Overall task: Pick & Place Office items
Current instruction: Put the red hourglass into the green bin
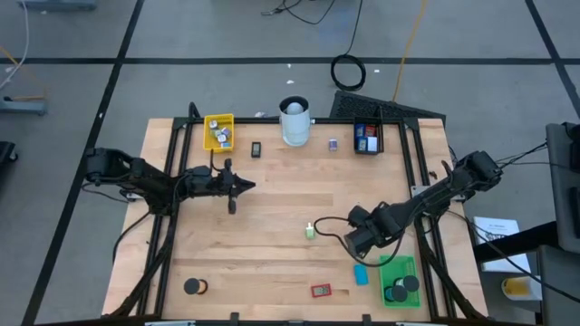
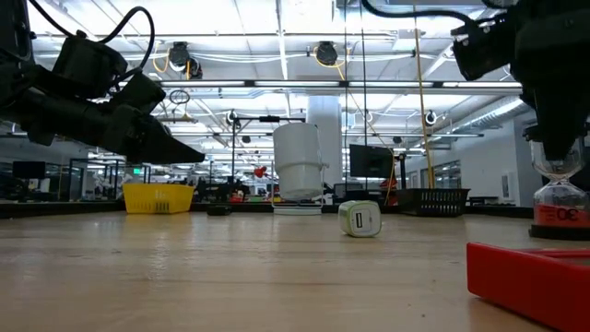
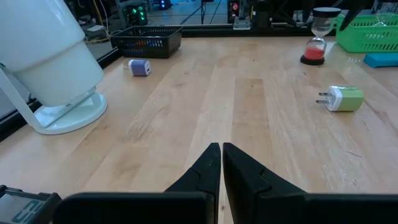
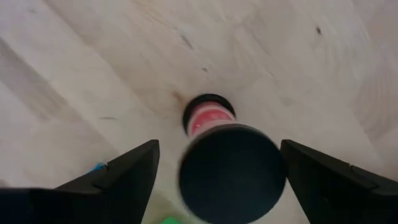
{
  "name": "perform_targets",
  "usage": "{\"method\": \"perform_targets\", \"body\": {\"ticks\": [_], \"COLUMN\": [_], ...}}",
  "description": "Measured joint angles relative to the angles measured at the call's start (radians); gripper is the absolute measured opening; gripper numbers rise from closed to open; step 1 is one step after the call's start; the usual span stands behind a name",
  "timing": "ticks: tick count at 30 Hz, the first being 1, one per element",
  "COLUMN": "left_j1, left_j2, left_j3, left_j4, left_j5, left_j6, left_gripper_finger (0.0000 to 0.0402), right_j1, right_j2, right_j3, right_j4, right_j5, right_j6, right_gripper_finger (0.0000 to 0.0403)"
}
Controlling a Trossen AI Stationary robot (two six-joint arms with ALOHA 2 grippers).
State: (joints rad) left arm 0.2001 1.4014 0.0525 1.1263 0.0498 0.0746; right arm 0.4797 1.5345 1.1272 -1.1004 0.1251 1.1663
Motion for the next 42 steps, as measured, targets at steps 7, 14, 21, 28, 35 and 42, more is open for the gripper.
{"method": "perform_targets", "body": {"ticks": [7,14,21,28,35,42], "left_j1": [0.0,0.0,0.0,0.0,0.0,0.0], "left_j2": [0.0,0.0,0.0,0.0,0.0,0.0], "left_j3": [0.0,0.0,0.0,0.0,0.0,0.0], "left_j4": [0.0,0.0,0.0,0.0,0.0,0.0], "left_j5": [0.0,0.0,0.0,0.0,0.0,0.0], "left_j6": [0.0,0.0,0.0,0.0,0.002,0.002], "left_gripper_finger": [0.0026,0.0026,0.0026,0.0026,0.0026,0.0026], "right_j1": [0.0,0.003,0.063,0.141,0.221,0.353], "right_j2": [-0.001,-0.026,-0.109,-0.118,-0.076,-0.063], "right_j3": [-0.026,-0.026,0.007,0.195,0.304,0.308], "right_j4": [0.002,0.01,-0.031,-0.204,-0.308,-0.321], "right_j5": [0.0,-0.024,-0.026,-0.019,-0.057,-0.112], "right_j6": [0.005,-0.008,0.064,0.165,0.306,0.526], "right_gripper_finger": [0.0265,0.02,0.02,0.02,0.02,0.02]}}
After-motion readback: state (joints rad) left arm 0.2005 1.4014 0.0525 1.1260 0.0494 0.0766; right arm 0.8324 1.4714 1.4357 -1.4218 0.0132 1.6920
